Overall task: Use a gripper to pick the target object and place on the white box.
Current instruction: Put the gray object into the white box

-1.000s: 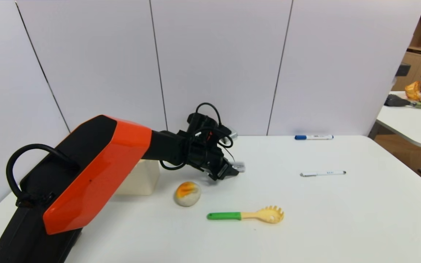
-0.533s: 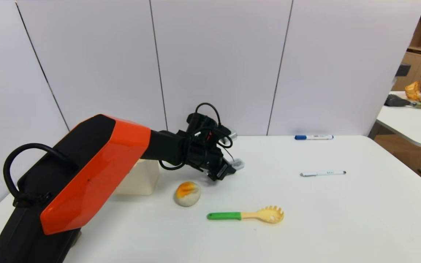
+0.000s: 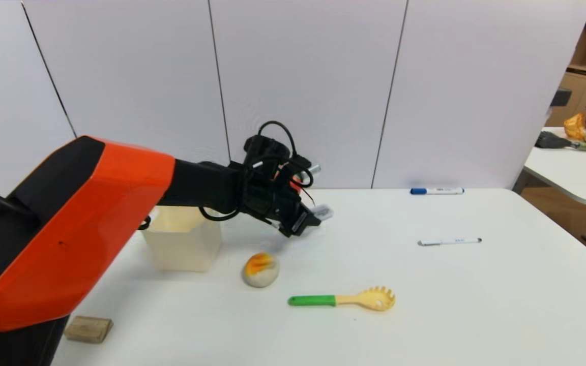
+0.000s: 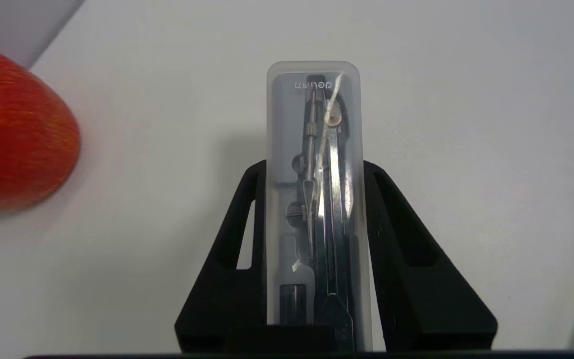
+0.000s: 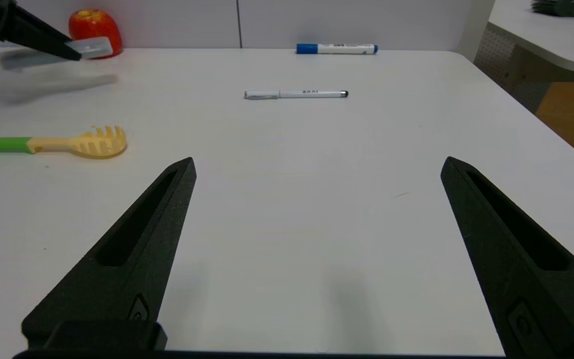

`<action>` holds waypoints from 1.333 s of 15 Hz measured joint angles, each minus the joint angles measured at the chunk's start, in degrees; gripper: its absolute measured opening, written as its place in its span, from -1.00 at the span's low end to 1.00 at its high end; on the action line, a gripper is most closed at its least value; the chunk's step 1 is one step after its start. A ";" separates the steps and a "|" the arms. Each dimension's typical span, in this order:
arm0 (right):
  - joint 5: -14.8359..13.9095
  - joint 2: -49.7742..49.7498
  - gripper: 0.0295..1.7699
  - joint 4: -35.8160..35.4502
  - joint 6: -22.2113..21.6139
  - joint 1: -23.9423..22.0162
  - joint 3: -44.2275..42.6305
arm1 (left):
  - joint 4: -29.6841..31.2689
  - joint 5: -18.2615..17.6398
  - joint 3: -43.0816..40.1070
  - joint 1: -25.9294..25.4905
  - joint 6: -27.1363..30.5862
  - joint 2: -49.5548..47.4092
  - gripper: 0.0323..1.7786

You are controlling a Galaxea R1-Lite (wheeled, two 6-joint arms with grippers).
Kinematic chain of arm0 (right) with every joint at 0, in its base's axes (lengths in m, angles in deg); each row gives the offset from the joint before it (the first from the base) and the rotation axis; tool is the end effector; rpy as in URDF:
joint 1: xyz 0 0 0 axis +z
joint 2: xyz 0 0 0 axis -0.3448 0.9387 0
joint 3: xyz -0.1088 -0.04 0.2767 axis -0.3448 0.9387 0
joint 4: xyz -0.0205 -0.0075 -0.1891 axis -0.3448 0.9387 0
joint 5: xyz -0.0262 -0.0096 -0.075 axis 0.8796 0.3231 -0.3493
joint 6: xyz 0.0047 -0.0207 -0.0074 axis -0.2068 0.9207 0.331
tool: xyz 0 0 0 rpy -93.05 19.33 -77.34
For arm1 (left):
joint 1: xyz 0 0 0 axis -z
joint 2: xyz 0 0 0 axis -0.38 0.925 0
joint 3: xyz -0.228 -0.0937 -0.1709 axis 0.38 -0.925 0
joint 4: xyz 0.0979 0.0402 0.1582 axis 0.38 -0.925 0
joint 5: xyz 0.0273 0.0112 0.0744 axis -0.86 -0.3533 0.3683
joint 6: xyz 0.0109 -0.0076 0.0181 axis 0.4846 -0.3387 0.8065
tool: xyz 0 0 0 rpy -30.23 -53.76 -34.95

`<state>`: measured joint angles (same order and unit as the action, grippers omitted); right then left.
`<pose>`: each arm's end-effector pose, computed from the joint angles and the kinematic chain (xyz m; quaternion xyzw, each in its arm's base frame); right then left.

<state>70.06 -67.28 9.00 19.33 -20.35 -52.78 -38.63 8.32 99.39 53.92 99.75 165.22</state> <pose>-0.0229 0.0003 0.0770 -0.0058 -0.0054 0.0049 1.0000 0.3909 -0.2501 0.1369 0.1603 0.2379 -0.4681 0.8358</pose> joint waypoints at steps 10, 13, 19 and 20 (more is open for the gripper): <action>0.02 0.00 0.92 0.00 0.02 0.00 0.00 | -4.06 0.11 -8.33 -10.23 0.99 -21.03 -0.36; 0.02 0.00 0.92 0.00 0.02 0.00 0.00 | -4.06 0.11 -12.68 -14.28 1.60 -26.21 -0.36; 0.00 0.00 0.92 0.00 0.00 0.00 0.00 | -0.17 0.10 -24.88 -20.63 1.29 -33.49 -0.36; 0.00 0.00 0.92 0.07 0.02 0.00 0.00 | 2.32 0.10 -27.09 -21.26 0.93 -34.07 -0.36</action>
<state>70.06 -67.28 9.08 19.35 -20.35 -52.78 -36.32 8.41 72.30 32.66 100.67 131.15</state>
